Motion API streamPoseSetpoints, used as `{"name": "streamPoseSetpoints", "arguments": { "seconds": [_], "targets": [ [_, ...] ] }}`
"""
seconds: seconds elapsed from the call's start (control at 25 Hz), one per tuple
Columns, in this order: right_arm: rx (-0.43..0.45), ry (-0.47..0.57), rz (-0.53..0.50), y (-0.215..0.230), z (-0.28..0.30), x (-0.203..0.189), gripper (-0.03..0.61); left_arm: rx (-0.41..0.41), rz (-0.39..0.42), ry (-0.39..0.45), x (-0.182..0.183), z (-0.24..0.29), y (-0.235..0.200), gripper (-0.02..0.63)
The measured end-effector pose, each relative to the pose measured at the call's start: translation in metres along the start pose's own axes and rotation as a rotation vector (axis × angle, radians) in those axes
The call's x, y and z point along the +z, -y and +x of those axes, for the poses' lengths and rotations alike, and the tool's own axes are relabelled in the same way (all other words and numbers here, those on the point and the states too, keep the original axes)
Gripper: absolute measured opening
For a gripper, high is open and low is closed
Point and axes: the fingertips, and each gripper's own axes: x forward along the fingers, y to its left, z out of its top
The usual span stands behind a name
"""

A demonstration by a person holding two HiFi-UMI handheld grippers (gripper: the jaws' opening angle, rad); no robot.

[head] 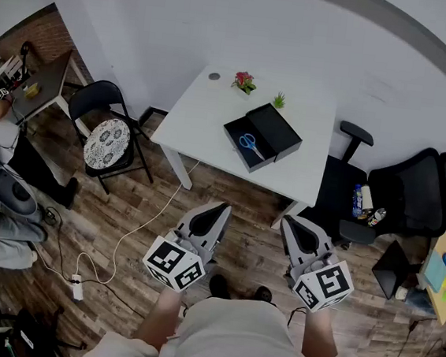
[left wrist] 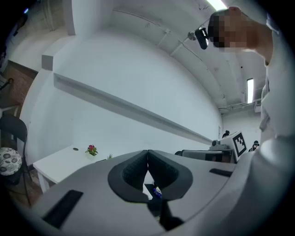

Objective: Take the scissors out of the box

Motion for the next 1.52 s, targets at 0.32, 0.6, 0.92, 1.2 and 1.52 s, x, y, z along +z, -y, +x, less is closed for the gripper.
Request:
{"name": "streamPoseSetpoints", "arguments": {
  "seconds": [0.32,0.6,0.92,1.2,1.52],
  "targets": [
    [0.009,0.003,0.000,-0.017,0.017,-0.002,0.005,0.025,0.049,-0.065,-0.006,-0.008,-0.014,0.020],
    [0.037,-0.020,-0.035,-0.039,0.034,-0.005,0.003,0.028,0.077,-0.106,-0.010,-0.023,-0.026,0.020],
    [0.020,-0.021,0.011,-0.054,0.042,-0.013,0.006,0.005,0.058,-0.116,-0.018,-0.038,-0.032,0.020],
    [0.019,-0.070,0.033,-0.064,0.042,-0.030,0.011,0.002,0.062,-0.128,-0.030,-0.049,-0.033,0.021],
    [0.068,-0.102,0.055,-0.067,0.045,-0.043,0.031,-0.003,0.037,-0.149,-0.045,-0.044,-0.028,0.021]
  ]
}}
